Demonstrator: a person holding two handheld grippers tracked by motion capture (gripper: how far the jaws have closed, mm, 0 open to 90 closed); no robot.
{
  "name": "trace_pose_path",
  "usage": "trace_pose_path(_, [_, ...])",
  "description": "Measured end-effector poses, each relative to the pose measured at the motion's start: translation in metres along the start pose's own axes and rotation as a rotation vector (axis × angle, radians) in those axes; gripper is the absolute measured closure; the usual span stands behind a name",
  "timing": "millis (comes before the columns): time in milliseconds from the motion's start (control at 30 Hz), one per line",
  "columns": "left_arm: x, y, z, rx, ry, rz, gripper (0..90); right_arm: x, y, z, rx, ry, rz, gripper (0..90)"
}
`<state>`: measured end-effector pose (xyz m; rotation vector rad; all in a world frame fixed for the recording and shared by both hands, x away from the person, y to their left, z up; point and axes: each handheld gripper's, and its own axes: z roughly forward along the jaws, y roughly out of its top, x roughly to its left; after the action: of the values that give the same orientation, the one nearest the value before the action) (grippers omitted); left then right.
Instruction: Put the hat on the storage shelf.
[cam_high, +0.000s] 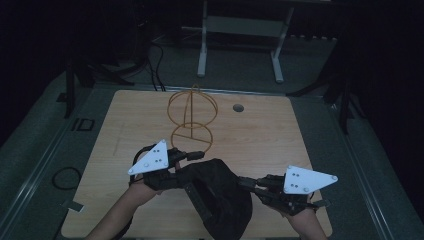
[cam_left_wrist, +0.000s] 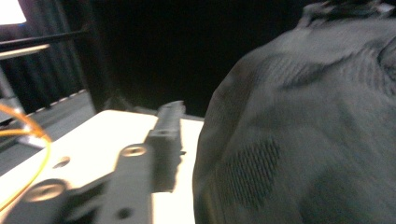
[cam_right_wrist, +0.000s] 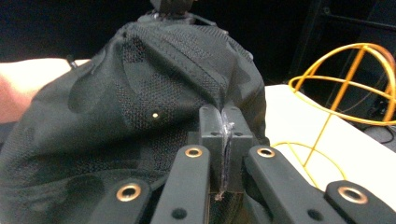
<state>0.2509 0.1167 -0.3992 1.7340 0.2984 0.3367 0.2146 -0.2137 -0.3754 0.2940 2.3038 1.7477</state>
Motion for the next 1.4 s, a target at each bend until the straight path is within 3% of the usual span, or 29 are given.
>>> trace_pose_path(67, [0.001, -0.001, 0.000, 0.015, 0.039, -0.001, 42.2, -0.002, 0.001, -0.003, 0.001, -0.029, 0.005, 89.4])
trace_pose_path(133, [0.003, -0.002, -0.002, 0.029, 0.046, -0.017, 37.1, -0.005, 0.001, -0.007, -0.006, -0.048, 0.013, 89.3])
trace_pose_path(333, [0.005, -0.010, -0.006, 0.073, 0.118, -0.027, 24.7, -0.013, 0.003, -0.019, -0.022, -0.124, 0.032, 89.3])
trace_pose_path(400, [0.006, -0.015, -0.009, 0.080, 0.131, -0.048, 15.9, -0.016, 0.003, -0.022, -0.023, -0.164, 0.041, 89.3])
trace_pose_path(500, [0.008, -0.025, -0.013, 0.085, 0.189, -0.056, 9.4, -0.020, 0.005, -0.026, -0.017, -0.205, 0.039, 89.3])
trace_pose_path(533, [0.008, -0.025, -0.013, 0.085, 0.189, -0.056, 6.9, -0.022, 0.005, -0.027, -0.010, -0.216, 0.035, 89.3])
trace_pose_path(600, [0.009, -0.035, -0.020, 0.096, 0.250, -0.070, 3.3, -0.026, 0.005, -0.028, -0.009, -0.242, 0.038, 89.3])
trace_pose_path(1033, [0.011, -0.084, -0.056, 0.160, 0.448, -0.124, 2.5, -0.057, 0.015, -0.029, -0.014, -0.391, 0.045, 89.2])
trace_pose_path(1200, [0.010, -0.102, -0.061, 0.186, 0.475, -0.143, 2.5, -0.070, 0.024, -0.023, -0.012, -0.431, 0.036, 89.2])
trace_pose_path(1300, [0.008, -0.119, -0.066, 0.180, 0.500, -0.188, 2.5, -0.083, 0.034, -0.015, -0.015, -0.469, 0.032, 89.2])
trace_pose_path(1400, [0.007, -0.126, -0.067, 0.179, 0.515, -0.201, 2.6, -0.090, 0.040, -0.010, -0.018, -0.485, 0.032, 89.3])
